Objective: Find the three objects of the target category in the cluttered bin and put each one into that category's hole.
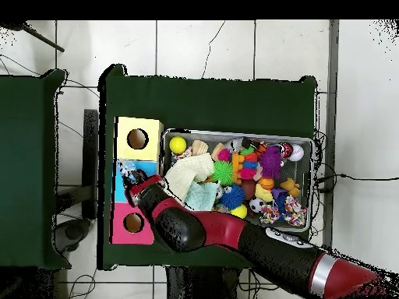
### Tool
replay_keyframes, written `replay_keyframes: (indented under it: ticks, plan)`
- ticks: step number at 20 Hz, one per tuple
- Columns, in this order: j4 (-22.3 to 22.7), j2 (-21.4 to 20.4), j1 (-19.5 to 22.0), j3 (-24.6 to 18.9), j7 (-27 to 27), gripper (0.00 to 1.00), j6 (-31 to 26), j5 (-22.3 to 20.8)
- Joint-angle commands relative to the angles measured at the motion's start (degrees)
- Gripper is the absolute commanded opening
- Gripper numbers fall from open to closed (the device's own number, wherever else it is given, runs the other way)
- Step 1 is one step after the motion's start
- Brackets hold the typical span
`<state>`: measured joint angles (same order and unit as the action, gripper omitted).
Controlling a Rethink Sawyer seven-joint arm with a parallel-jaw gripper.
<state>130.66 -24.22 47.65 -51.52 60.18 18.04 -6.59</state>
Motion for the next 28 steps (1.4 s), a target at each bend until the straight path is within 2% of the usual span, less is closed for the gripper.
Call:
replay_keyframes:
  ticks: [1,16,17,28]
  plan:
    - [1.33,1.52,-0.43,4.71,17.65,0.00,6.19,-1.39]
    - [2.67,-1.18,-1.73,3.91,19.63,0.00,5.32,2.91]
    - [2.58,-1.14,-1.61,3.62,19.77,1.00,4.90,3.22]
    - [2.37,-1.67,-1.57,3.52,19.36,1.00,5.34,2.33]
